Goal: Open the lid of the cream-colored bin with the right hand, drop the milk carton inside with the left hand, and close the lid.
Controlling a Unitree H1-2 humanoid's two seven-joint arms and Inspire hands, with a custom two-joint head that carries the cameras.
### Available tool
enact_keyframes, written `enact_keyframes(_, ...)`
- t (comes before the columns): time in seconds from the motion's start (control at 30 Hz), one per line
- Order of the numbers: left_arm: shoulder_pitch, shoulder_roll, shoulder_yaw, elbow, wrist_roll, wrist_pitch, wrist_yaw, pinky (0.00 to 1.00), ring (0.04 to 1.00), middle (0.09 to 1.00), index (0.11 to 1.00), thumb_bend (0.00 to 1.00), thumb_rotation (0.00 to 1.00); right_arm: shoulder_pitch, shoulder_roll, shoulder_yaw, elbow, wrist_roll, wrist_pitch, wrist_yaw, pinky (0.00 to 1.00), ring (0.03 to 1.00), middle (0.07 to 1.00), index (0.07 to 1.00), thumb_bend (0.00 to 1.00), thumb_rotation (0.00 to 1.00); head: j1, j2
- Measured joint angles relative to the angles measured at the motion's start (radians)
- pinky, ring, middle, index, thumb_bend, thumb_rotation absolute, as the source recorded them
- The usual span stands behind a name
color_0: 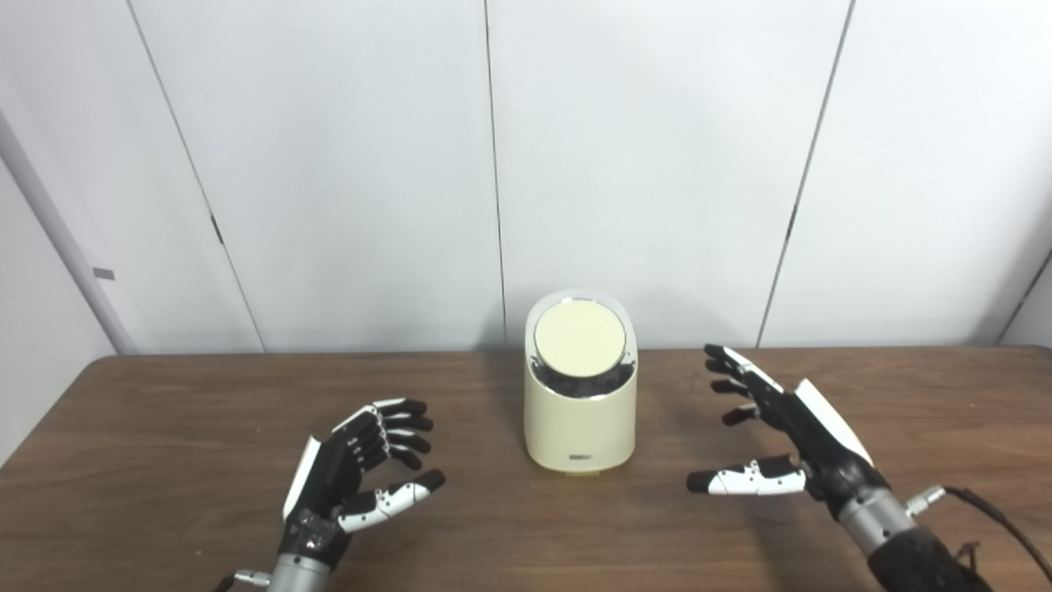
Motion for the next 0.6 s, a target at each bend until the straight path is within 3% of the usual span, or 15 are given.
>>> enact_keyframes(0.23, 0.001, 0.001, -0.001, -0.001, -0.003, 0.000, -0.002, 0.48, 0.575, 0.660, 0.717, 0.70, 0.00, 0.020, 0.002, -0.008, 0.029, 0.089, -0.081, -0.035, 0.74, 0.847, 0.887, 0.898, 0.75, 0.22, -0.009, 0.005)
enact_keyframes(0.37, 0.001, 0.001, 0.000, -0.001, -0.012, -0.001, -0.009, 0.48, 0.580, 0.668, 0.723, 0.71, 0.02, 0.052, 0.013, -0.018, 0.042, 0.133, -0.091, -0.049, 0.76, 0.852, 0.894, 0.899, 0.74, 0.19, -0.012, 0.009)
enact_keyframes(0.6, 0.004, 0.003, 0.001, -0.003, -0.047, -0.001, -0.031, 0.48, 0.589, 0.682, 0.730, 0.71, 0.05, 0.095, 0.021, -0.025, 0.074, 0.162, -0.135, -0.075, 0.77, 0.875, 0.916, 0.915, 0.74, 0.23, -0.011, 0.014)
